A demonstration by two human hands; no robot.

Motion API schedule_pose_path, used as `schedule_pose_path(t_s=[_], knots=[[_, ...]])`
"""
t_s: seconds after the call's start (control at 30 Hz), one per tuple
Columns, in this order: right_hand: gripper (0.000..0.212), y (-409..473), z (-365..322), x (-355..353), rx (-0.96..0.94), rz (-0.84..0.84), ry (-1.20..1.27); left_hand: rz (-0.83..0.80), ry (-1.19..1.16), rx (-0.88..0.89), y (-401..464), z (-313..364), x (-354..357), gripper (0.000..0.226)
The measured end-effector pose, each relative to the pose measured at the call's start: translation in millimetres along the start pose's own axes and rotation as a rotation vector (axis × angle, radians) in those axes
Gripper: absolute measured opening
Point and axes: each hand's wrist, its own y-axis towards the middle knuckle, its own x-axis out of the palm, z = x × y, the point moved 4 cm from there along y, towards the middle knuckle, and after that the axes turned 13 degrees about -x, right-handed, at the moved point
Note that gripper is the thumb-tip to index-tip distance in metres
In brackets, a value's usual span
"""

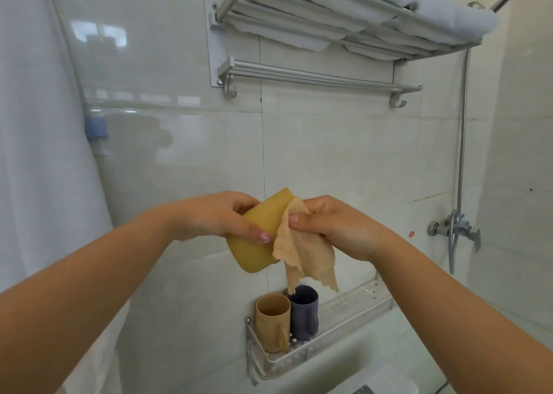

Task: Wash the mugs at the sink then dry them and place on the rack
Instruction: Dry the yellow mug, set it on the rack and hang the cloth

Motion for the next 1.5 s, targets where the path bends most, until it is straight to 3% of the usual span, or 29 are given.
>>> schedule_pose_path(t_s=[0.07,0.13,0.23,0.4,0.53,0.63,0.7,0.8,0.93,1.07,1.13,1.3,1.37,1.43,1.5], knots=[[0.027,1.2,2.2,-0.6,0.003,-0.012,0.064,-0.001,-0.048,0.031,-0.6,0.7,4.0,0.061],[0.03,2.5,4.8,-0.4,0.007,0.002,0.049,0.11,0.002,0.078,0.0,2.0,6.7,0.05],[0.032,4.1,4.6,0.1,0.011,0.023,-0.014,0.237,0.015,0.149,-2.3,2.8,14.1,0.056],[0.034,4.9,-3.5,3.8,-0.008,0.03,-0.081,0.257,-0.073,0.22,-5.5,-1.8,19.7,0.041],[0.035,8.9,-10.6,7.9,-0.01,0.113,-0.127,0.495,0.018,0.276,-11.9,-0.3,25.3,0.057],[0.034,14.6,-11.4,9.9,0.017,0.18,-0.138,0.777,0.167,0.355,-15.5,-0.4,39.6,0.071],[0.032,15.7,-9.3,9.9,0.026,0.2,-0.133,0.845,0.204,0.376,-15.2,-1.6,43.1,0.078],[0.028,10.8,-8.5,5.4,-0.008,0.186,-0.111,0.664,0.08,0.295,-12.1,-2.3,32.0,0.092],[0.028,2.6,-15.5,1.4,-0.058,0.069,-0.185,0.441,-0.445,0.143,-13.1,-7.4,7.1,0.1],[0.033,-0.2,-18.1,3.3,-0.077,-0.018,-0.202,-0.113,-0.404,0.071,-11.4,-12.5,12.3,0.083],[0.03,-0.1,-17.8,4.3,-0.072,-0.009,-0.191,-0.068,-0.359,0.057,-8.6,-15.4,13.8,0.083],[0.045,7.8,-9.2,4.3,0.013,0.108,-0.164,0.451,-0.17,0.096,-4.5,-11.7,21.5,0.058],[0.046,10.4,-8.6,3.0,0.014,0.167,-0.135,0.61,-0.151,0.209,-11.8,-5.6,33.3,0.056],[0.041,10.2,-8.9,2.2,0.007,0.164,-0.132,0.602,-0.178,0.263,-14.9,-4.5,39.8,0.056],[0.037,7.1,-9.8,0.4,-0.006,0.088,-0.196,0.375,-0.276,0.197,-14.1,-8.8,33.9,0.057]])
